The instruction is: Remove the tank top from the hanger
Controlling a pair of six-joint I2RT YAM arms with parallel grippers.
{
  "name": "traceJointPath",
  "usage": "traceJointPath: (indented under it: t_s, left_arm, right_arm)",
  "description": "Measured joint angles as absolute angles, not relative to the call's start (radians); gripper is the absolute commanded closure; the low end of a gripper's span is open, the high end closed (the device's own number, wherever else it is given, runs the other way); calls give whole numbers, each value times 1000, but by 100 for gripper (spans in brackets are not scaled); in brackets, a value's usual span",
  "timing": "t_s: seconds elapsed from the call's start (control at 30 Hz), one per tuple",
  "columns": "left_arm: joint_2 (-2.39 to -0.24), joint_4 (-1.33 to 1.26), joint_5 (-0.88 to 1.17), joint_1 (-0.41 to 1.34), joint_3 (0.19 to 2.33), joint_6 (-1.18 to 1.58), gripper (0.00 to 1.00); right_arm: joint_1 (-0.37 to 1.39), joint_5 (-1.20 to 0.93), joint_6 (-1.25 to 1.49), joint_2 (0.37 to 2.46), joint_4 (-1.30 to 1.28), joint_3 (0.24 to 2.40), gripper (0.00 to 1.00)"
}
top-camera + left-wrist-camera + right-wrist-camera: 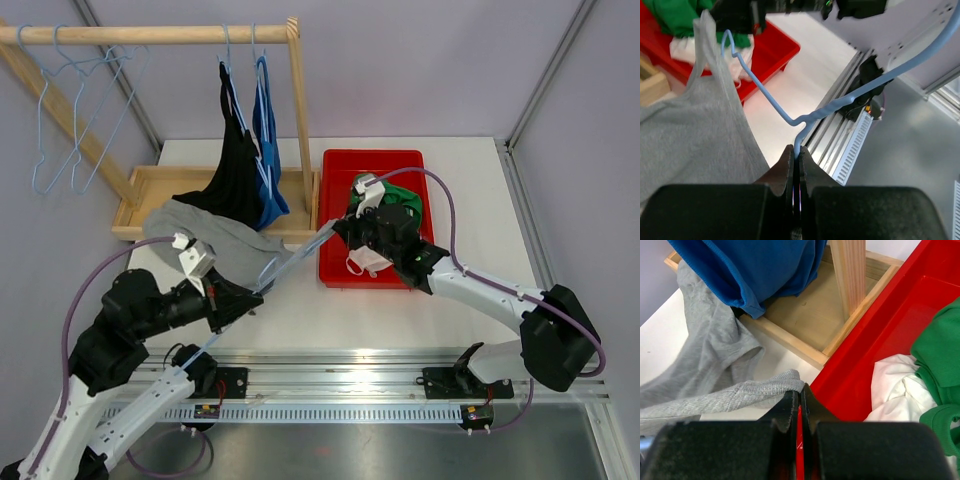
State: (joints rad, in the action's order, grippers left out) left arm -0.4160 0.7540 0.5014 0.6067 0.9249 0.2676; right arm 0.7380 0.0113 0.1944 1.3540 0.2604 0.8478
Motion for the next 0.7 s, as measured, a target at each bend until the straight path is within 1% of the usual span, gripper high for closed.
traceJointPath:
  t_s: [0.1,0.23,0.37,0.47,0.6,0.7]
  left_arm:
    - [-399,709,527,607,968,289,100]
    - [-385,594,561,607,973,332,100]
    - [-389,456,569,607,928,367,100]
    - [-405,342,566,607,880,386,100]
    - [-439,215,544,611,842,397,100]
    - [-465,131,517,614,839,396,100]
  right_arm:
    - [740,10,195,1356,263,848,100]
    - [741,6,197,1356,264,848,100]
    - [742,-4,209,1348,260,848,100]
    - [758,-9,218,1303,232,848,100]
    - [851,29,244,1206,191,848,100]
    - [955,54,243,1148,178,851,100]
